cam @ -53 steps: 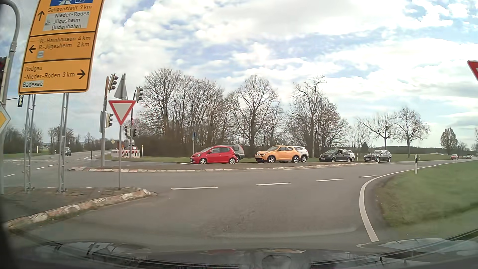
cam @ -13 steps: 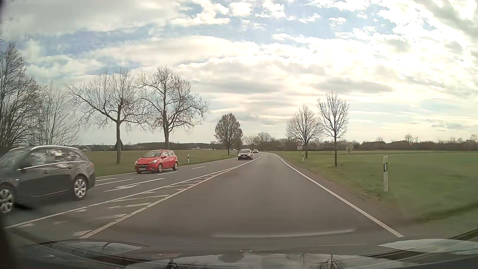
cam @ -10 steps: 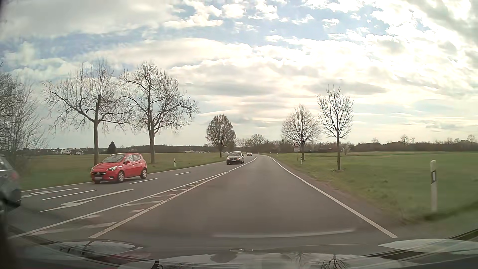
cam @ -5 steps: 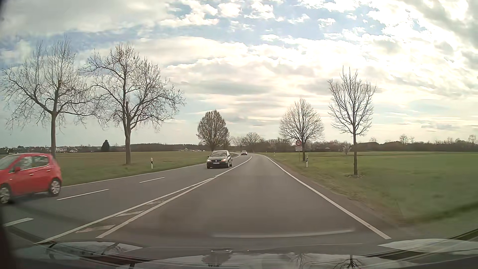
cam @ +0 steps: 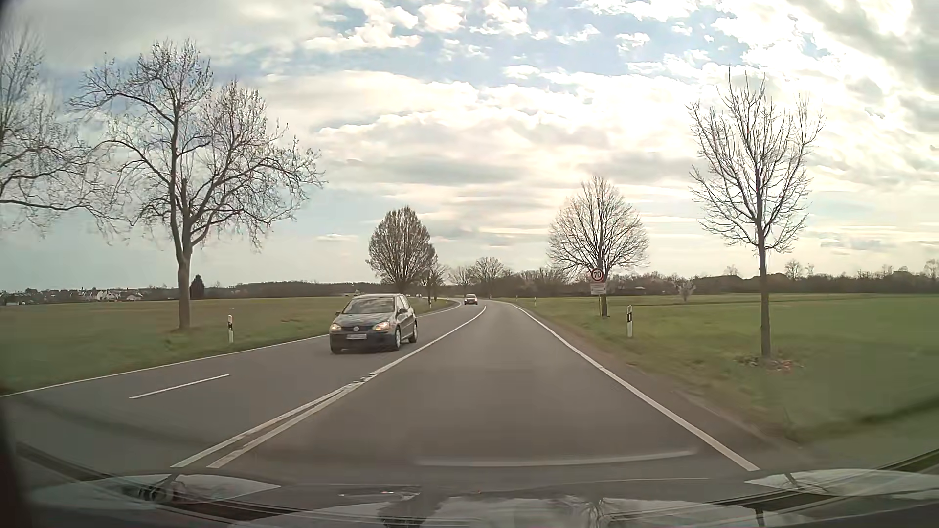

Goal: Follow the waypoints while adhering to traffic rules and regulations

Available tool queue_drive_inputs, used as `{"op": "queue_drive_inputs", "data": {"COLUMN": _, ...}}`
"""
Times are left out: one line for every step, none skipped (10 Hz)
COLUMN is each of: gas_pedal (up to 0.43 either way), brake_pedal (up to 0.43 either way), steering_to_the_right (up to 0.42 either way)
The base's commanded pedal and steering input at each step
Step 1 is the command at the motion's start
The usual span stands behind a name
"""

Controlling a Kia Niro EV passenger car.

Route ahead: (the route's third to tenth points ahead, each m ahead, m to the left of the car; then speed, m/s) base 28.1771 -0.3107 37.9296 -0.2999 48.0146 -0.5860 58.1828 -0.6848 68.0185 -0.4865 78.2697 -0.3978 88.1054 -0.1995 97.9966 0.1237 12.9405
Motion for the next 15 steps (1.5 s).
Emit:
{"op": "queue_drive_inputs", "data": {"gas_pedal": 0.378, "brake_pedal": 0.000, "steering_to_the_right": 0.009}}
{"op": "queue_drive_inputs", "data": {"gas_pedal": 0.378, "brake_pedal": 0.000, "steering_to_the_right": 0.008}}
{"op": "queue_drive_inputs", "data": {"gas_pedal": 0.378, "brake_pedal": 0.000, "steering_to_the_right": 0.007}}
{"op": "queue_drive_inputs", "data": {"gas_pedal": 0.378, "brake_pedal": 0.000, "steering_to_the_right": 0.006}}
{"op": "queue_drive_inputs", "data": {"gas_pedal": 0.378, "brake_pedal": 0.000, "steering_to_the_right": 0.006}}
{"op": "queue_drive_inputs", "data": {"gas_pedal": 0.378, "brake_pedal": 0.000, "steering_to_the_right": 0.005}}
{"op": "queue_drive_inputs", "data": {"gas_pedal": 0.378, "brake_pedal": 0.000, "steering_to_the_right": 0.003}}
{"op": "queue_drive_inputs", "data": {"gas_pedal": 0.378, "brake_pedal": 0.000, "steering_to_the_right": 0.002}}
{"op": "queue_drive_inputs", "data": {"gas_pedal": 0.378, "brake_pedal": 0.000, "steering_to_the_right": 0.000}}
{"op": "queue_drive_inputs", "data": {"gas_pedal": 0.378, "brake_pedal": 0.000, "steering_to_the_right": -0.001}}
{"op": "queue_drive_inputs", "data": {"gas_pedal": 0.378, "brake_pedal": 0.000, "steering_to_the_right": 0.000}}
{"op": "queue_drive_inputs", "data": {"gas_pedal": 0.378, "brake_pedal": 0.000, "steering_to_the_right": 0.000}}
{"op": "queue_drive_inputs", "data": {"gas_pedal": 0.378, "brake_pedal": 0.000, "steering_to_the_right": -0.001}}
{"op": "queue_drive_inputs", "data": {"gas_pedal": 0.378, "brake_pedal": 0.000, "steering_to_the_right": -0.003}}
{"op": "queue_drive_inputs", "data": {"gas_pedal": 0.378, "brake_pedal": 0.000, "steering_to_the_right": -0.003}}
